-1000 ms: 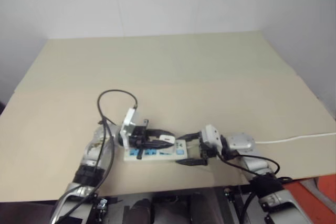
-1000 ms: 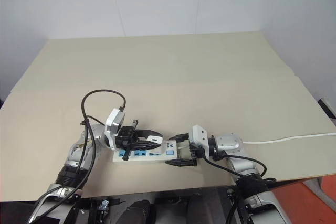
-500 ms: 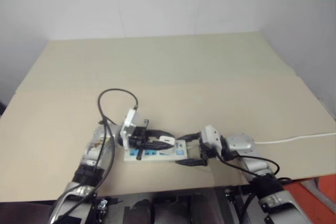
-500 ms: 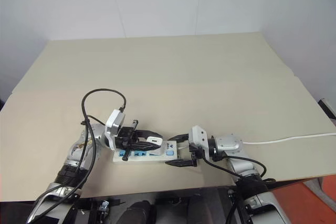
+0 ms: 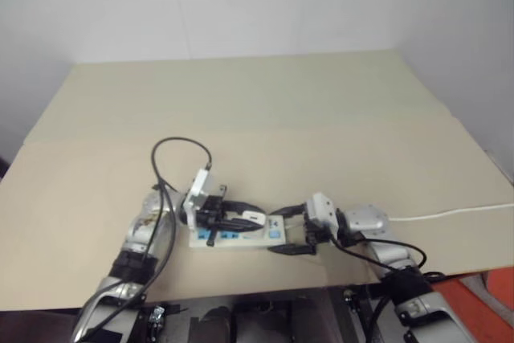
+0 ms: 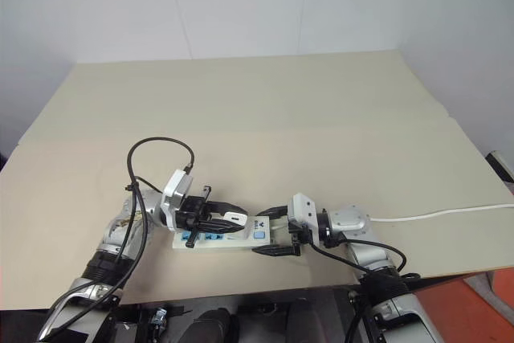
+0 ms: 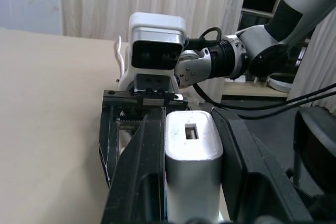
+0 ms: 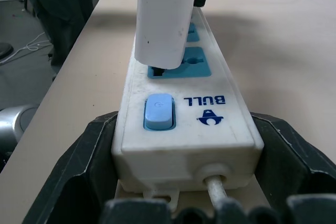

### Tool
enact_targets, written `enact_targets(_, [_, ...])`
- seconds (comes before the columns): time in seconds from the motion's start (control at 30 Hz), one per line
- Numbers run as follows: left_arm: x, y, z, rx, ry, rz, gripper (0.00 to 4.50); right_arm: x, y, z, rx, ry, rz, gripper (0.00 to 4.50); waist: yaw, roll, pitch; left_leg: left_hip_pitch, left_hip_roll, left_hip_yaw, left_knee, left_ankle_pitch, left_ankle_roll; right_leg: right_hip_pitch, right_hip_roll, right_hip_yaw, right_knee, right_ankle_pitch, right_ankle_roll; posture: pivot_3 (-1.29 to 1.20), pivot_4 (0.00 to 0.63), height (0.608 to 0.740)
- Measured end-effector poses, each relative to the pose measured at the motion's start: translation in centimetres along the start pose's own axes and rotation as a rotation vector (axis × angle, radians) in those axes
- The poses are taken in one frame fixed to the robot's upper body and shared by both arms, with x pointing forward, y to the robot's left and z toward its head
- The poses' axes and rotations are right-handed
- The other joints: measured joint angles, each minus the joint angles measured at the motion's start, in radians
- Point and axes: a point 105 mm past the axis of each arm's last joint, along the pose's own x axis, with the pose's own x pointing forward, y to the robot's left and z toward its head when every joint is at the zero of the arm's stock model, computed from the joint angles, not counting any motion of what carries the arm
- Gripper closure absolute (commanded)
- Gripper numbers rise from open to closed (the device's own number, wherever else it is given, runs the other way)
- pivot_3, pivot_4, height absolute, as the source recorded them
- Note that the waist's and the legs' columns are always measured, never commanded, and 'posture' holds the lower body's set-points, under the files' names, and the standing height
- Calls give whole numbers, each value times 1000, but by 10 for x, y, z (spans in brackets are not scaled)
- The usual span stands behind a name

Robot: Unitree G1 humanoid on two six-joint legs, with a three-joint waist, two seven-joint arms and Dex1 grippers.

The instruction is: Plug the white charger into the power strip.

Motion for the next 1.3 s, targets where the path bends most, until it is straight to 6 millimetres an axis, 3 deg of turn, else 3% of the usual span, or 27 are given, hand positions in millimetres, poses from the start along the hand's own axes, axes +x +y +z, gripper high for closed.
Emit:
enact_targets(0.9, [-6, -6, -14, 61, -29, 127, 3486, 2, 0, -6, -18, -20, -10, 1084, 1, 0, 0, 13, 2, 0, -6, 0, 0, 11, 1, 1, -3, 0, 0, 0, 150, 740])
enact_targets(1.3, [-7, -8, -20, 88, -10, 119, 3486, 3, 0, -9, -16, -22, -12, 1084, 3, 4, -3, 17, 13, 1, -7, 0, -1, 21, 11, 0, -15, 6, -3, 0, 150, 740])
